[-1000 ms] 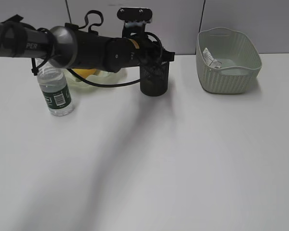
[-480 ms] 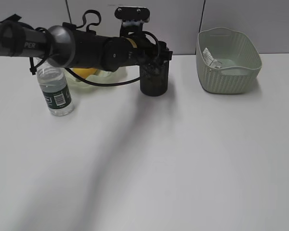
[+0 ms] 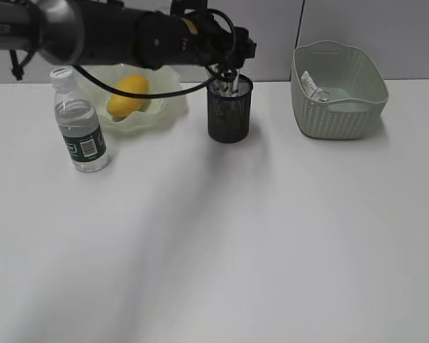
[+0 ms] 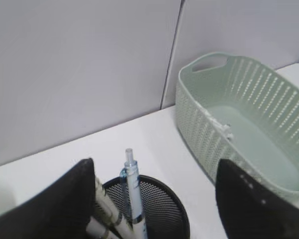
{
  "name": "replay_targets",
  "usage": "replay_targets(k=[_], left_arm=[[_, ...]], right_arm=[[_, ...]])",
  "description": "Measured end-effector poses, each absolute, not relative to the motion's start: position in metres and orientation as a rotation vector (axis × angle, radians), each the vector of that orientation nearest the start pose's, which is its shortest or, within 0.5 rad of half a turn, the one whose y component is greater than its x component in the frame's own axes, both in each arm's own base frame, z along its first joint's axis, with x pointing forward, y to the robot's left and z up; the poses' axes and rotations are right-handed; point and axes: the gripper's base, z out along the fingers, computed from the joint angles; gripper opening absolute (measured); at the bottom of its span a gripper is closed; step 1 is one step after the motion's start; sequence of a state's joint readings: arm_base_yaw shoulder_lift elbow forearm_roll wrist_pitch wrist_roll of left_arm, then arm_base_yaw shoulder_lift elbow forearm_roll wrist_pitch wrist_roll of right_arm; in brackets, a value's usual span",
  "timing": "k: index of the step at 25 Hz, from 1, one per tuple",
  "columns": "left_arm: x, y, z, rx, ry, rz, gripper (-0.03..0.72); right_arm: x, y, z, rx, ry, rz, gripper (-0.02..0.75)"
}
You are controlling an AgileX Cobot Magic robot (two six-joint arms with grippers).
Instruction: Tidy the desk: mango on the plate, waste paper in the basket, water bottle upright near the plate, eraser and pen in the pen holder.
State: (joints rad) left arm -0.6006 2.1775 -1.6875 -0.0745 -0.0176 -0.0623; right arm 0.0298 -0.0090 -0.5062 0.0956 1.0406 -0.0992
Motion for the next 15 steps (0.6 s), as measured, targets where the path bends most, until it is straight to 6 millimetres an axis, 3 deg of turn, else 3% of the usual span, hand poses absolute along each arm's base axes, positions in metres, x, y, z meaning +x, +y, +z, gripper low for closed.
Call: replay_targets(k=[5, 15], left_arm=[[0.408, -0.282, 0.267, 0.487, 1.98, -0.473, 0.571], [0.346, -0.247, 0.33, 0.579, 2.338, -0.456, 0.561]], right_arm=[[-0.007, 0.007, 0.281, -0.133, 2.002, 0.069, 0.458], [-0.007, 0.007, 0.281, -0.133, 2.002, 0.069, 0.458]])
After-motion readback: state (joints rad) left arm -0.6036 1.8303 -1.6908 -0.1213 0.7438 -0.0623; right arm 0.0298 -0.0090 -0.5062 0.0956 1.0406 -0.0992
